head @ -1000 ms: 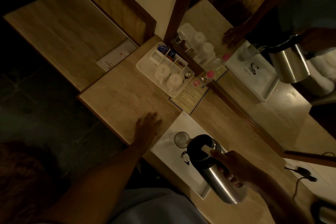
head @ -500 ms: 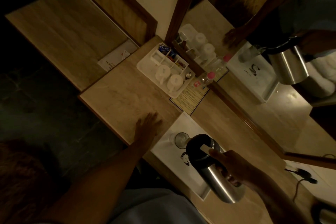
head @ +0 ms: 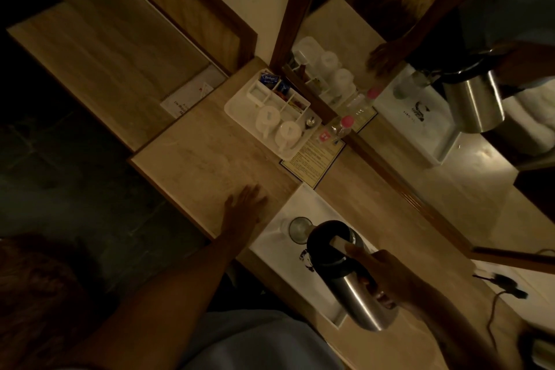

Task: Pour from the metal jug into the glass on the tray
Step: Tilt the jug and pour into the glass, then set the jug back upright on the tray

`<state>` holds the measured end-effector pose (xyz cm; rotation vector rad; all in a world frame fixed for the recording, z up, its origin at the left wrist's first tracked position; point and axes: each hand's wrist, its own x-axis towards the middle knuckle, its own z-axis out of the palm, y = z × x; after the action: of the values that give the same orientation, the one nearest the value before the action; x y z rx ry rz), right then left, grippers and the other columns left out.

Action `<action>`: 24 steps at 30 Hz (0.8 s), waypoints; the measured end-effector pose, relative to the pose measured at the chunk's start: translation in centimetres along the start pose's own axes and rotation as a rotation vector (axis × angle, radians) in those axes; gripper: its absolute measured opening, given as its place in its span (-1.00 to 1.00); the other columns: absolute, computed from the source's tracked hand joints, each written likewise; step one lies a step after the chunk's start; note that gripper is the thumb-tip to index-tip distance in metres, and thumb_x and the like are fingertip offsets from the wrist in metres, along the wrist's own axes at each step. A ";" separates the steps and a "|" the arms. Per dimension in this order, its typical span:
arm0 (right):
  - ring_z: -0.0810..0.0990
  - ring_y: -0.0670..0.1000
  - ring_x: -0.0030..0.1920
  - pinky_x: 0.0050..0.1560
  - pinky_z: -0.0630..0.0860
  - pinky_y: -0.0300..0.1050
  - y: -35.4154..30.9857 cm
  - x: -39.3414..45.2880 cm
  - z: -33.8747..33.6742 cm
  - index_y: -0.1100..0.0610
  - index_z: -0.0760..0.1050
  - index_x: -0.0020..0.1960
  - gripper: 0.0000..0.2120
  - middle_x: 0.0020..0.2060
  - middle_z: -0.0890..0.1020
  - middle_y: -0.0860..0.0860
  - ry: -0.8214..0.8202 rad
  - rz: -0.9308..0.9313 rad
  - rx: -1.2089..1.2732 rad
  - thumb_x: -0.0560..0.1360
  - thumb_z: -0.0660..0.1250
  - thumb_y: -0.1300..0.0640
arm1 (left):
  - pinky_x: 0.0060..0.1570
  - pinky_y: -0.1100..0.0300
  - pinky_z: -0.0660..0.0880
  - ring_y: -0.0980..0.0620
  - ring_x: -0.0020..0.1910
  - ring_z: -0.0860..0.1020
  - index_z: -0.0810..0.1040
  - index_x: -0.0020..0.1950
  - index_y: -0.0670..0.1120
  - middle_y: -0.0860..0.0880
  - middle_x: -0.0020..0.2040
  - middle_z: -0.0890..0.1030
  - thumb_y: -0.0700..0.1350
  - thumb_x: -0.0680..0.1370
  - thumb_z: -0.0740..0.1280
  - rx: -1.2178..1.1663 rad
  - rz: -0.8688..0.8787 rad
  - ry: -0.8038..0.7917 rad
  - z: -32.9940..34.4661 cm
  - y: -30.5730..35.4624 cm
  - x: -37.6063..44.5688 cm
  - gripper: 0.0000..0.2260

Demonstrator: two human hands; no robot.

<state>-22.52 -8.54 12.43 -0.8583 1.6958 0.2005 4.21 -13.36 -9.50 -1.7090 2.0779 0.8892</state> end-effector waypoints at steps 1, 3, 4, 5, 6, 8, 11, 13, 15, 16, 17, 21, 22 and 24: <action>0.36 -0.07 -0.59 -0.51 0.39 -0.29 0.2 0.0 0.0 0.08 0.48 -0.45 -0.33 -0.56 0.47 -0.02 0.003 -0.006 0.004 0.22 0.17 -0.55 | 0.64 -0.24 0.12 -0.08 0.75 -0.07 0.06 0.71 0.18 0.01 0.75 -0.10 0.00 0.71 0.27 0.001 0.000 -0.002 0.0 0.0 0.0 -0.37; 0.38 -0.04 -0.56 -0.48 0.41 -0.26 0.4 0.1 0.1 0.06 0.47 -0.48 -0.36 -0.54 0.47 0.01 0.006 -0.025 0.006 0.25 0.18 -0.53 | 0.64 -0.24 0.13 -0.09 0.75 -0.07 0.05 0.71 0.18 0.01 0.75 -0.10 0.00 0.70 0.27 0.009 0.002 -0.009 0.0 0.1 0.0 -0.37; 0.38 -0.03 -0.55 -0.46 0.41 -0.25 0.5 0.1 0.1 0.06 0.47 -0.49 -0.38 -0.53 0.48 0.03 0.004 -0.033 0.008 0.28 0.18 -0.50 | 0.64 -0.25 0.13 -0.09 0.75 -0.07 0.05 0.71 0.18 0.01 0.75 -0.10 0.00 0.70 0.27 0.013 0.003 -0.010 -0.1 0.1 0.0 -0.37; 0.38 -0.02 -0.55 -0.45 0.41 -0.25 0.7 0.0 0.2 0.06 0.47 -0.48 -0.40 -0.52 0.48 0.03 0.000 -0.037 0.010 0.32 0.18 -0.47 | 0.63 -0.25 0.13 -0.09 0.75 -0.07 0.05 0.71 0.18 0.01 0.75 -0.10 0.00 0.71 0.27 0.013 0.004 -0.010 -0.1 0.1 0.0 -0.37; 0.38 -0.03 -0.56 -0.47 0.40 -0.26 0.8 0.0 0.2 0.07 0.47 -0.47 -0.41 -0.52 0.47 0.03 -0.003 -0.037 0.010 0.36 0.17 -0.44 | 0.63 -0.25 0.13 -0.09 0.75 -0.07 0.06 0.71 0.18 0.01 0.75 -0.10 0.01 0.71 0.26 0.012 0.004 -0.010 -0.1 0.0 0.0 -0.38; 0.38 -0.06 -0.58 -0.52 0.39 -0.29 1.1 0.0 0.1 0.09 0.48 -0.44 -0.43 -0.53 0.47 0.01 -0.011 -0.043 0.022 0.40 0.16 -0.39 | 0.63 -0.25 0.13 -0.09 0.75 -0.08 0.04 0.71 0.18 0.01 0.75 -0.12 0.02 0.71 0.24 0.023 0.005 -0.012 0.0 0.0 0.0 -0.39; 0.40 -0.09 -0.58 -0.52 0.42 -0.30 1.8 0.0 0.2 0.13 0.53 -0.38 -0.42 -0.54 0.49 -0.02 -0.023 -0.076 0.034 0.42 0.15 -0.36 | 0.64 -0.24 0.12 -0.09 0.75 -0.09 0.02 0.72 0.18 0.01 0.75 -0.13 0.03 0.72 0.23 0.037 0.006 -0.015 0.1 0.0 -0.1 -0.38; 0.42 -0.03 -0.53 -0.44 0.42 -0.25 2.6 0.1 0.3 0.19 0.55 -0.35 -0.38 -0.50 0.51 0.03 -0.036 -0.095 0.067 0.46 0.14 -0.35 | 0.64 -0.24 0.12 -0.08 0.75 -0.08 0.03 0.72 0.18 0.01 0.75 -0.12 0.02 0.72 0.24 0.034 0.008 -0.007 0.1 0.1 -0.1 -0.38; 0.47 0.06 -0.43 -0.34 0.46 -0.15 3.5 0.3 0.5 0.29 0.59 -0.27 -0.31 -0.42 0.54 0.12 -0.025 -0.127 0.094 0.51 0.12 -0.33 | 0.64 -0.24 0.13 -0.08 0.75 -0.07 0.04 0.71 0.17 0.01 0.75 -0.11 0.02 0.71 0.25 0.045 0.009 -0.004 0.0 0.1 -0.1 -0.38; 0.47 0.06 -0.42 -0.34 0.46 -0.15 3.9 0.3 0.7 0.24 0.60 -0.29 -0.31 -0.42 0.55 0.12 -0.006 -0.154 0.103 0.53 0.09 -0.35 | 0.63 -0.24 0.13 -0.08 0.75 -0.07 0.05 0.71 0.18 0.01 0.75 -0.11 0.02 0.71 0.25 0.046 0.013 -0.001 0.1 0.1 -0.1 -0.38; 0.45 0.03 -0.46 -0.40 0.43 -0.19 4.3 0.3 1.1 0.14 0.59 -0.36 -0.31 -0.46 0.53 0.06 0.026 -0.194 0.126 0.55 0.06 -0.38 | 0.63 -0.25 0.13 -0.08 0.75 -0.07 0.05 0.71 0.18 0.01 0.75 -0.10 0.02 0.71 0.25 0.046 0.012 -0.006 0.1 0.2 -0.1 -0.39; 0.33 -0.08 -0.58 -0.53 0.32 -0.31 6.8 0.1 2.6 0.15 0.54 -0.43 -0.19 -0.57 0.44 0.00 0.243 -0.434 0.061 0.43 0.05 -0.56 | 0.63 -0.23 0.15 -0.08 0.75 -0.05 0.05 0.71 0.19 0.01 0.75 -0.08 0.01 0.72 0.25 0.061 0.004 0.012 0.2 0.1 -0.2 -0.39; 0.31 -0.08 -0.59 -0.54 0.29 -0.30 7.7 0.0 3.0 0.18 0.53 -0.43 -0.17 -0.57 0.43 0.00 0.312 -0.467 0.033 0.41 0.07 -0.57 | 0.63 -0.22 0.15 -0.07 0.75 -0.05 0.05 0.71 0.19 0.01 0.75 -0.07 0.01 0.72 0.25 0.058 0.007 0.011 0.3 0.2 -0.2 -0.39; 0.27 -0.08 -0.59 -0.53 0.23 -0.28 9.5 0.0 3.7 0.12 0.54 -0.45 -0.26 -0.57 0.40 -0.01 0.428 -0.418 0.108 0.46 0.07 -0.49 | 0.63 -0.22 0.17 -0.08 0.75 -0.04 0.05 0.71 0.19 0.00 0.75 -0.06 0.02 0.71 0.25 0.074 0.013 0.023 0.3 0.2 -0.3 -0.39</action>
<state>-25.63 0.35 8.42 -1.2115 1.8469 -0.3803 4.08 -12.94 -9.52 -1.6776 2.1113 0.7896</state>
